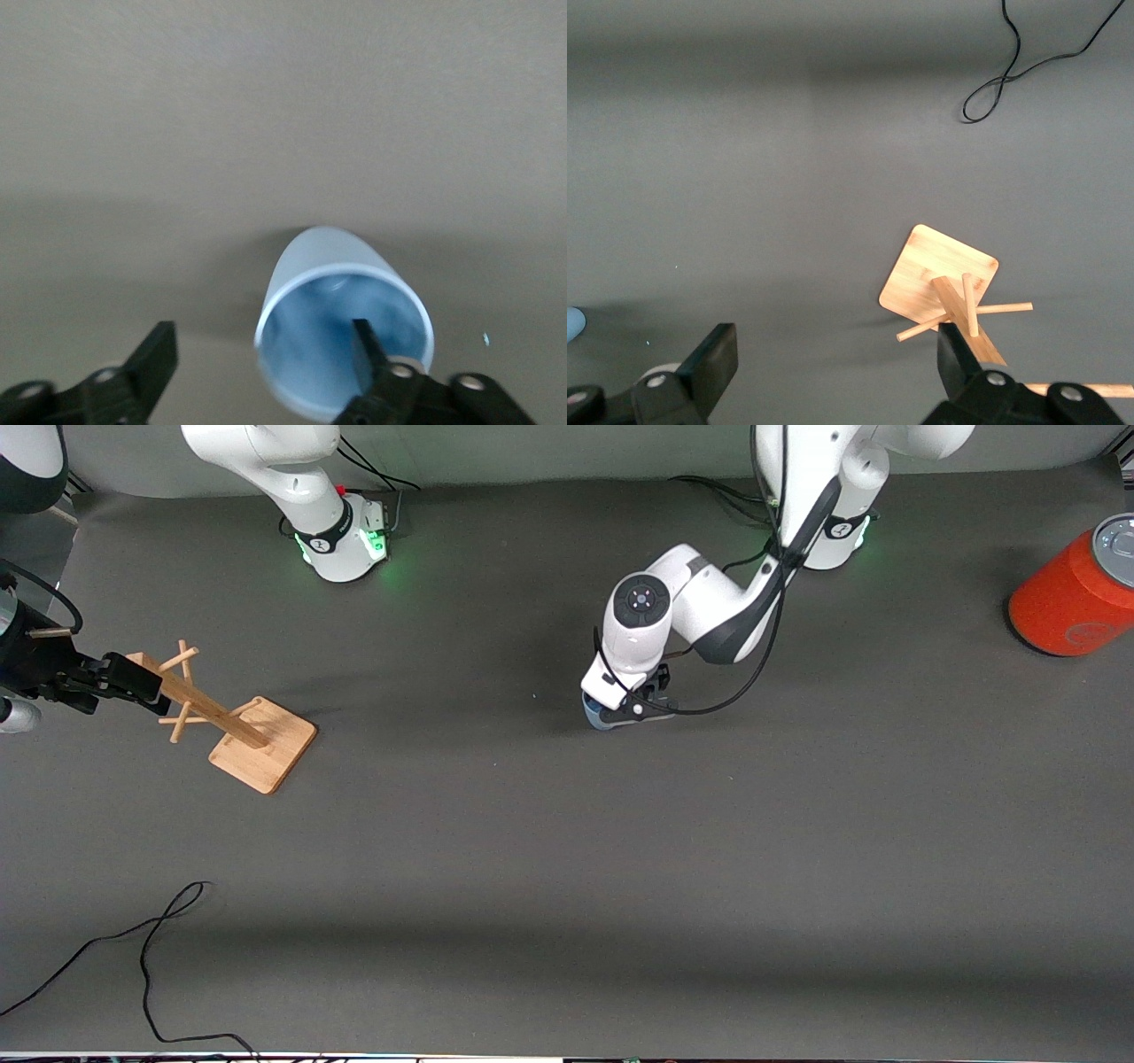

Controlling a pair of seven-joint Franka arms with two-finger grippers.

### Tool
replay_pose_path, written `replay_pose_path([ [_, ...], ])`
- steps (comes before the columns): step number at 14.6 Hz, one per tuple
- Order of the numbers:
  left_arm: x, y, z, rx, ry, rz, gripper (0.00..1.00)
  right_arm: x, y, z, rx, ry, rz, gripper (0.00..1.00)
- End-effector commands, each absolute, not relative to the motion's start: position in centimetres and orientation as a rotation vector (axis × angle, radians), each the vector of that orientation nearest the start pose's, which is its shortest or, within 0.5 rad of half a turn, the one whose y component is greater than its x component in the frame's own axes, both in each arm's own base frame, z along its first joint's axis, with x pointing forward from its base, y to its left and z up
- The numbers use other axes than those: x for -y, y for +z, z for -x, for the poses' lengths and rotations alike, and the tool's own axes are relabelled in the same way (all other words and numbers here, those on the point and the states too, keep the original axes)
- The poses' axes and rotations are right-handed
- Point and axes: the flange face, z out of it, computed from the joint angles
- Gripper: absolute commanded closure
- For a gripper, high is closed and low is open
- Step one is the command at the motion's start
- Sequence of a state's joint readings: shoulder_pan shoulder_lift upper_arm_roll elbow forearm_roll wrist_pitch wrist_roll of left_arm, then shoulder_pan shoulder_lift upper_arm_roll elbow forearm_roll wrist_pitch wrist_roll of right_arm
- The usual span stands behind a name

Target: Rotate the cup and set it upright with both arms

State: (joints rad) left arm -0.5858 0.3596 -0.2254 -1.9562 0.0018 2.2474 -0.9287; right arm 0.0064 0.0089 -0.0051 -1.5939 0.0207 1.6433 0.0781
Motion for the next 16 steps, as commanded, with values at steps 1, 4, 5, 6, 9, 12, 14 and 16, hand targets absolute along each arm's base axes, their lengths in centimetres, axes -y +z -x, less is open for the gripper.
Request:
replay_pose_path([
  [1,41.5,36.9,-41.9,0.14,0.174,3.135,0.0,-0.5,62.0,-56.8,-0.09,-0.065,3.105,0.0],
  [4,33.5,45.8,-44.5,0.127,0.244,3.191,0.0,-0.5,62.0,-56.7,-0.085,-0.06,3.105,0.0],
  [5,29.5,48.5,-45.8,0.132,0.249,3.202,0.0,-0.4,62.0,-56.7,-0.083,-0.058,3.105,0.0],
  [6,25.7,51.0,-46.9,0.13,0.246,3.208,0.0,-0.1,61.9,-56.7,-0.092,-0.056,3.105,0.0],
  [9,17.0,56.5,-49.9,0.109,0.235,3.233,0.0,0.0,61.8,-56.7,-0.095,-0.051,3.102,0.0],
  [12,11.7,58.5,-51.4,0.077,0.179,3.243,0.0,-0.1,61.1,-56.9,-0.091,-0.032,3.092,0.0],
  [14,9.1,59.5,-52.2,0.044,0.13,3.24,0.0,-0.1,61.4,-56.9,-0.093,-0.043,3.092,0.0],
  [16,6.4,60.7,-53.5,0.066,0.078,3.248,0.0,-0.2,61.4,-56.9,-0.112,-0.04,3.091,0.0],
])
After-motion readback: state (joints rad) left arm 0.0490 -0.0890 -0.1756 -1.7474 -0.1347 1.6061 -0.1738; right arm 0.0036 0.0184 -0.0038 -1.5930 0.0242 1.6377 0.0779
